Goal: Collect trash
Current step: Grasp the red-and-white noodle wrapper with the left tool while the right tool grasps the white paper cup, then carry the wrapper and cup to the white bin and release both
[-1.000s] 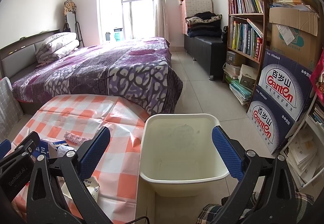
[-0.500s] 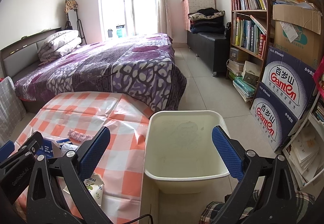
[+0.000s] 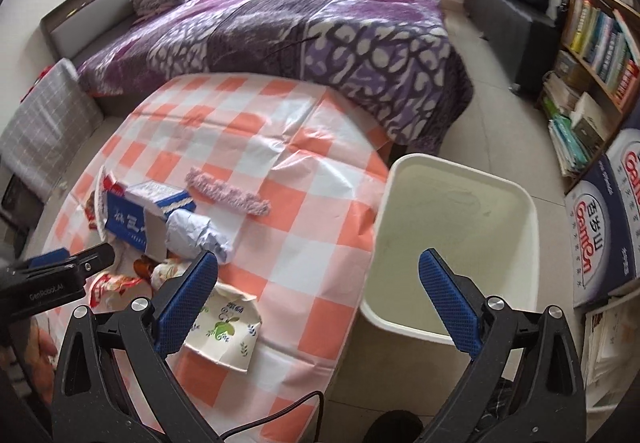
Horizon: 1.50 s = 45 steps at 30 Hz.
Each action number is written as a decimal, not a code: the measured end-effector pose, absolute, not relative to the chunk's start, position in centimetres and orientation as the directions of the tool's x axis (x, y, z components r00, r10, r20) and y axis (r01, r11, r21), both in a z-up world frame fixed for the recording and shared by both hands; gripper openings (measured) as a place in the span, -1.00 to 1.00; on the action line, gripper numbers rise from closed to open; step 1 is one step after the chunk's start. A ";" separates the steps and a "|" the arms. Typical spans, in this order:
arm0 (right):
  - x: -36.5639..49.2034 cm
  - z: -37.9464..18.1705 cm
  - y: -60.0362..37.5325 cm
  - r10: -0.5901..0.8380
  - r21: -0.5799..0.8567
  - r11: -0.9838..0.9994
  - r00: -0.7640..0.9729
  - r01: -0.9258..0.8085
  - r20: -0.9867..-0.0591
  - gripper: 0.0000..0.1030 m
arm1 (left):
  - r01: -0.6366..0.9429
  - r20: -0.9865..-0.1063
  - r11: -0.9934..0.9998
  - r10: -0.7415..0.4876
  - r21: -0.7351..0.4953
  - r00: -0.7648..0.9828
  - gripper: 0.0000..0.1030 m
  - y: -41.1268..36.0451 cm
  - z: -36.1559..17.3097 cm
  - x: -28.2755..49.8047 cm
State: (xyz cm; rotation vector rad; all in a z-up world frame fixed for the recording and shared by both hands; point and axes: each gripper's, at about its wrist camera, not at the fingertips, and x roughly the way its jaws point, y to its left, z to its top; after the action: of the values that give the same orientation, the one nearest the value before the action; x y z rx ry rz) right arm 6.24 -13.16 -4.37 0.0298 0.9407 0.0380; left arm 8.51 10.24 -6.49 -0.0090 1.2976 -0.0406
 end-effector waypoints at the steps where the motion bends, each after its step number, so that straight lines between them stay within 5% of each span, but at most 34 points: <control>1: 6.4 -4.9 -12.8 0.069 0.044 0.997 0.566 -0.057 -0.821 0.87 | 0.087 -0.970 0.996 -0.011 0.011 0.244 0.83 10.4 -6.9 8.3; 7: 8.6 -10.1 -10.1 0.142 0.049 0.969 0.383 -0.242 -0.913 0.87 | 0.404 -0.988 0.908 0.056 0.111 0.146 0.82 10.3 -9.2 6.5; 18: 10.1 -13.7 -10.5 0.322 0.308 0.946 0.180 -0.100 -0.929 0.87 | 0.683 -0.974 0.695 0.164 0.225 0.155 0.82 6.9 -13.4 7.2; 20: 10.0 -14.0 -9.7 0.321 0.309 0.946 0.166 -0.094 -0.933 0.87 | 0.683 -0.970 0.689 0.167 0.241 0.174 0.78 7.0 -13.9 7.4; 22: 9.9 -14.3 -9.1 0.329 0.320 0.944 0.153 -0.082 -0.932 0.87 | 0.673 -0.970 0.699 0.160 0.240 0.180 0.39 7.6 -14.1 7.6; 26: 9.8 -15.4 -7.6 0.369 0.367 0.929 0.128 -0.042 -0.920 0.86 | 0.604 -0.974 0.770 0.104 0.208 0.203 0.07 9.6 -13.0 8.1; 37: 9.9 -15.6 -3.9 0.347 0.360 0.931 0.159 0.062 -0.924 0.84 | 0.428 -0.946 0.903 -0.104 0.040 0.308 0.03 12.5 -7.5 5.4; 45: 9.6 -15.9 -2.9 0.277 0.287 0.957 0.186 0.031 -0.943 0.39 | 0.231 -0.897 0.967 -0.197 -0.110 0.396 0.04 14.2 -4.9 8.5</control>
State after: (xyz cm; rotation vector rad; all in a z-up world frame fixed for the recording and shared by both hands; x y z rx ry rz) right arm 9.58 -2.92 -15.95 0.2647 1.3779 0.1759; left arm 8.49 14.22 -4.92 0.0336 1.1318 -0.2708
